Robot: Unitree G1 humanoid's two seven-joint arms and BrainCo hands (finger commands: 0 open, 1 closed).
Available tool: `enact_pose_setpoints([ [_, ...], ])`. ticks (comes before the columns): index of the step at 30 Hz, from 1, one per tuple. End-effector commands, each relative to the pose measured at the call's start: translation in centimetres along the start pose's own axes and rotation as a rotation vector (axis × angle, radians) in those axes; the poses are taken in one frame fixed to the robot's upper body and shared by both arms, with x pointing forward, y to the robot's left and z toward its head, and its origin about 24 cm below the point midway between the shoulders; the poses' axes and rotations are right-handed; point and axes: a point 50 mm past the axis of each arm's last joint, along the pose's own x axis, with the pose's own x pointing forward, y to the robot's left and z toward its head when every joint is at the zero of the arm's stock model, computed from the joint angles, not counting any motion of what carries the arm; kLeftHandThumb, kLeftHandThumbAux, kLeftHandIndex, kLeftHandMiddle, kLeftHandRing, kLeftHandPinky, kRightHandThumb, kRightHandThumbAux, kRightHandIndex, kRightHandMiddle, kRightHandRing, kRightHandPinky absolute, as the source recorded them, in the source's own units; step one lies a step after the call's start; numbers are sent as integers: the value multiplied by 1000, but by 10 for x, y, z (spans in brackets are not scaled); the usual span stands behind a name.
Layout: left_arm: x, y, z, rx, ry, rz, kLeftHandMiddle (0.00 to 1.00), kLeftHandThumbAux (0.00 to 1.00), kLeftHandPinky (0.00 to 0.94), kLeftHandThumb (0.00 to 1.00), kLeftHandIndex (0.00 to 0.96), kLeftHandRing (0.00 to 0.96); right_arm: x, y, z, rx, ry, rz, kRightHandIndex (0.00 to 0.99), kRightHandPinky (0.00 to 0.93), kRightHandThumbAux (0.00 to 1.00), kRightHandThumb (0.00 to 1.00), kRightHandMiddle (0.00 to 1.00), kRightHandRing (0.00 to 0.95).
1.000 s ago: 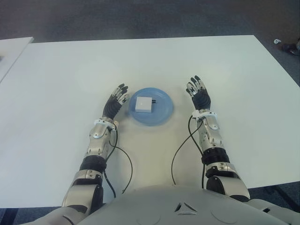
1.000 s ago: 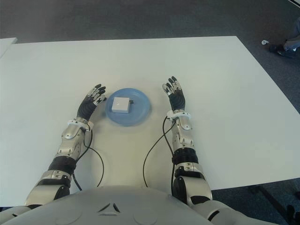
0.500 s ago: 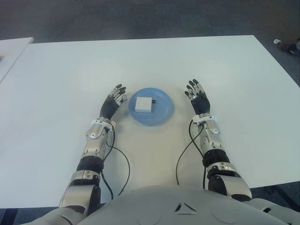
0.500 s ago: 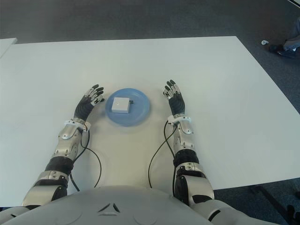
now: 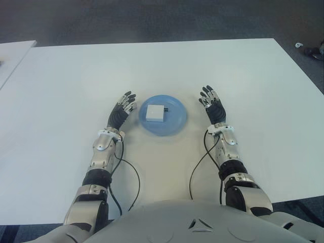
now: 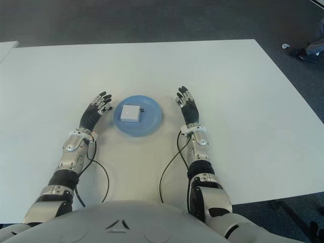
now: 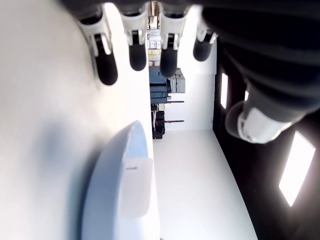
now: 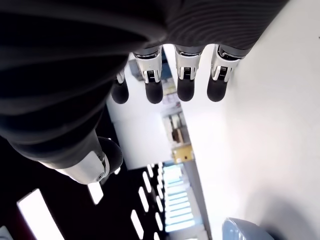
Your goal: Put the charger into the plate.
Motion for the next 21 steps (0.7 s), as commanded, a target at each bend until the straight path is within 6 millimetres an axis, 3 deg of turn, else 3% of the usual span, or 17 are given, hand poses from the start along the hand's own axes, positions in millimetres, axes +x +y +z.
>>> enact_pose_setpoints([
  [1,-10,-1,-17,-12,70,49,137,551,89,0,43,114,-23,-6,-36,-18,181,-33,25,30,639,86,79,46],
  [21,-11,-6,-17,-4,-13,259,10,608,18,9,0,2,-27,-13,-45,-143,269,-26,0,9,635,86,44,23],
])
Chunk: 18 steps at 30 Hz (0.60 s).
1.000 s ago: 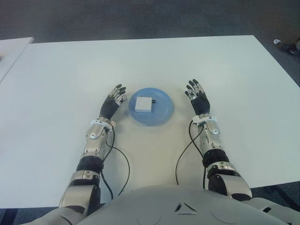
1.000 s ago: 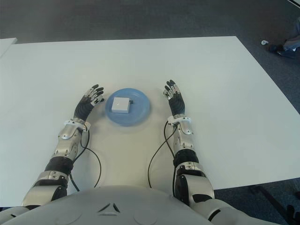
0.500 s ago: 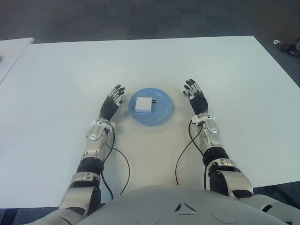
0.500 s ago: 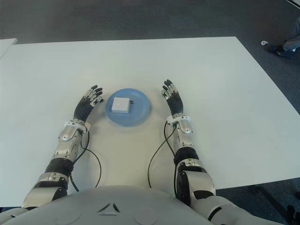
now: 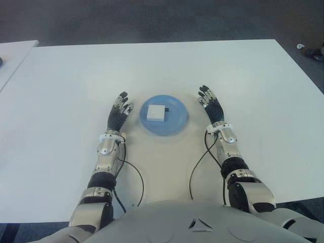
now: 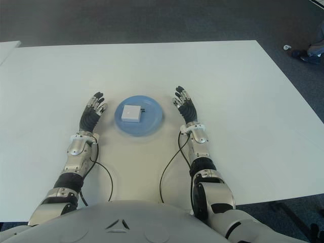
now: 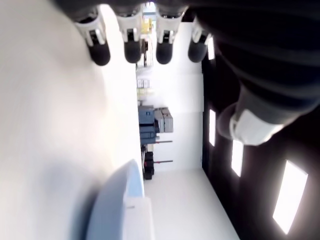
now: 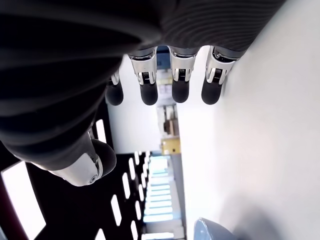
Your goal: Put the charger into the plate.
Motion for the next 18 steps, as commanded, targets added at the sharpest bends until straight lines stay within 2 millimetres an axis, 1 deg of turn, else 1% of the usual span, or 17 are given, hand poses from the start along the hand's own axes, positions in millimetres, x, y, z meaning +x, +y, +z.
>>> enact_pose_setpoints([
  [1,-6,-1,-12,-2,62,46,8,610,19,12,0,1,-29,-5,-44,18,233,-39,0,7,632,83,44,22],
  [18,-5,-3,-13,5,68,48,10,587,25,25,0,3,-25,-9,-46,2,262,-24,0,10,618,60,38,14],
])
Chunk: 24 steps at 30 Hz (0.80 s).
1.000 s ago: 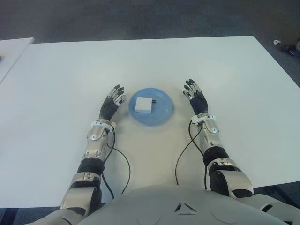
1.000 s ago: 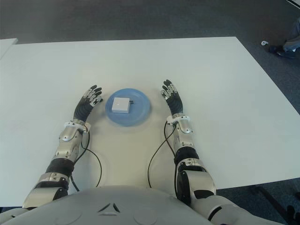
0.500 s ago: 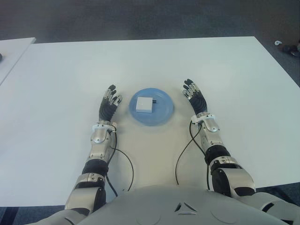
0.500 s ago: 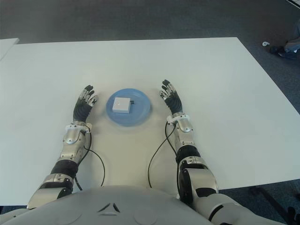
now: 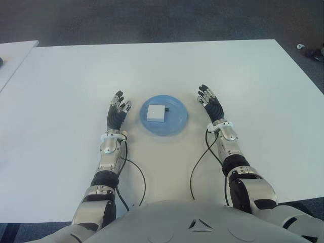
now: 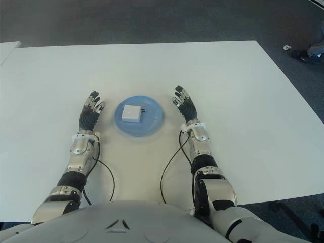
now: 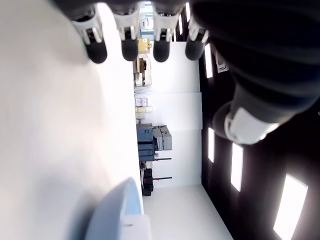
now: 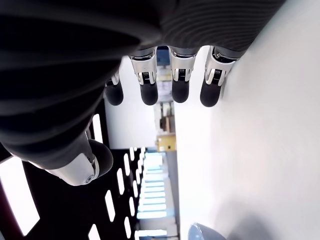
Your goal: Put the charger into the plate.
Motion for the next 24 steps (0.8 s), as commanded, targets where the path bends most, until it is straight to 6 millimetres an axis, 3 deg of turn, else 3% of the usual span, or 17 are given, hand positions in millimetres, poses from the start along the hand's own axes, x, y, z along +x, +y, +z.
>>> enact_pose_setpoints([
  [1,-7,0,-13,6,72,0,11,587,27,23,0,4,-30,-3,-48,26,248,-23,0,8,619,60,37,13],
  [24,-7,10,-13,45,88,-46,8,571,16,0,0,1,-28,5,-50,16,262,46,0,2,603,39,0,0],
])
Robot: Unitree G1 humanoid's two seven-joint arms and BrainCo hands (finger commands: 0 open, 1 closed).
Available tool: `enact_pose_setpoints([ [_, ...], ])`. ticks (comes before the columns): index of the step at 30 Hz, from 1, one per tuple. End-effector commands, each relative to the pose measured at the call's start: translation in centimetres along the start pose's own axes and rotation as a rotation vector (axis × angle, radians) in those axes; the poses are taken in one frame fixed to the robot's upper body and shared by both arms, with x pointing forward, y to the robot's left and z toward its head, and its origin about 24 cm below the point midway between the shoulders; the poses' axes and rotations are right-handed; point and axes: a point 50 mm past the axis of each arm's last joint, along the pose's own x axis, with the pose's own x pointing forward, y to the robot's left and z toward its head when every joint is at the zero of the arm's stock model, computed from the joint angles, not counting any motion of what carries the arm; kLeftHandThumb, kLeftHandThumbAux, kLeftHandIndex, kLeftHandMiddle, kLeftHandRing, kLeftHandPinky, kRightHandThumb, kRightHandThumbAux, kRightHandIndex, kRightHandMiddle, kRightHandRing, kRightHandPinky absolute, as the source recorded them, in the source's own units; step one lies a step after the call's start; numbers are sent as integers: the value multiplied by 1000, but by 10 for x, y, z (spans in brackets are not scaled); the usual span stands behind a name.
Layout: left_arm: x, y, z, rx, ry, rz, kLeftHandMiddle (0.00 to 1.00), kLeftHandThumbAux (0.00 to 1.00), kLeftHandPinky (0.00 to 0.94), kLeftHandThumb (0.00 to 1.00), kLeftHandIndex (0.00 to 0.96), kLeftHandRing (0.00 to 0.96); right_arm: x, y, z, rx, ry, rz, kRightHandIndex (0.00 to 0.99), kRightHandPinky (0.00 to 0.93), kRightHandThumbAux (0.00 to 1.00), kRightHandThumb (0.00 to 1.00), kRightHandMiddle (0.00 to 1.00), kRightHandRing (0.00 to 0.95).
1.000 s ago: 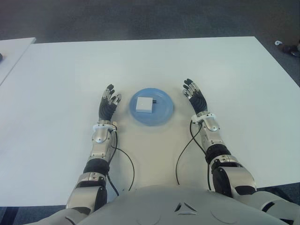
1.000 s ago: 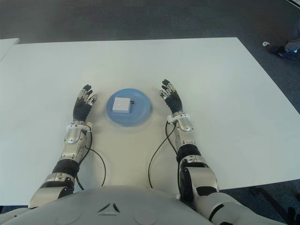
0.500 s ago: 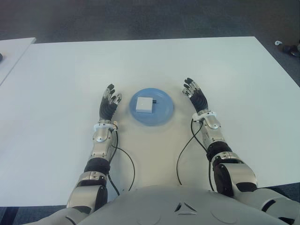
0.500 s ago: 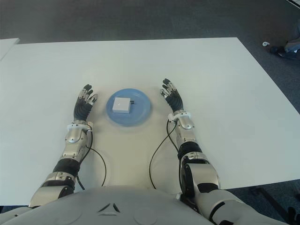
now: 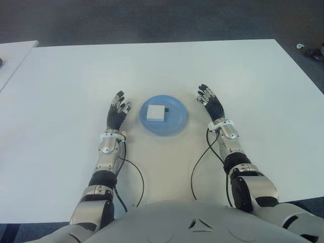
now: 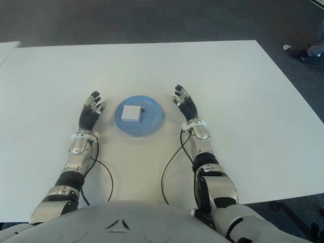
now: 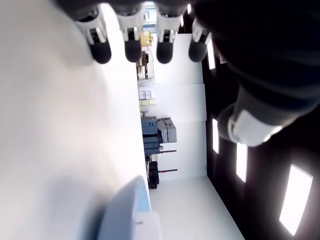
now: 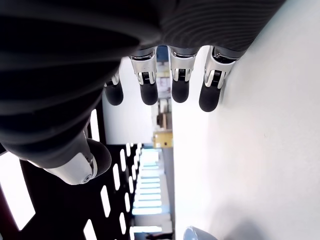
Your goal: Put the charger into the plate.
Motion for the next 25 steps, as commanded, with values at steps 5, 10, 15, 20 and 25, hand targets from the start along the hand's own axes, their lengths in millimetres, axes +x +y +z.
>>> enact_pose_setpoints([
  [5,-8,4,-13,11,76,-18,12,574,24,0,0,5,-29,7,-50,42,252,10,0,11,598,42,0,0],
  [10,-7,5,-14,14,83,-23,21,582,32,0,0,15,-28,8,-50,41,259,13,0,19,596,46,0,0],
  [15,-7,5,-14,16,84,-28,26,587,34,0,0,20,-28,7,-51,36,268,17,0,22,598,43,0,0],
  [20,-6,4,-14,16,82,-31,28,592,35,0,0,22,-28,6,-52,30,277,16,0,25,601,38,1,0],
  [25,-5,4,-13,15,79,-29,32,598,48,0,0,28,-27,6,-51,23,276,16,0,27,602,32,2,0],
])
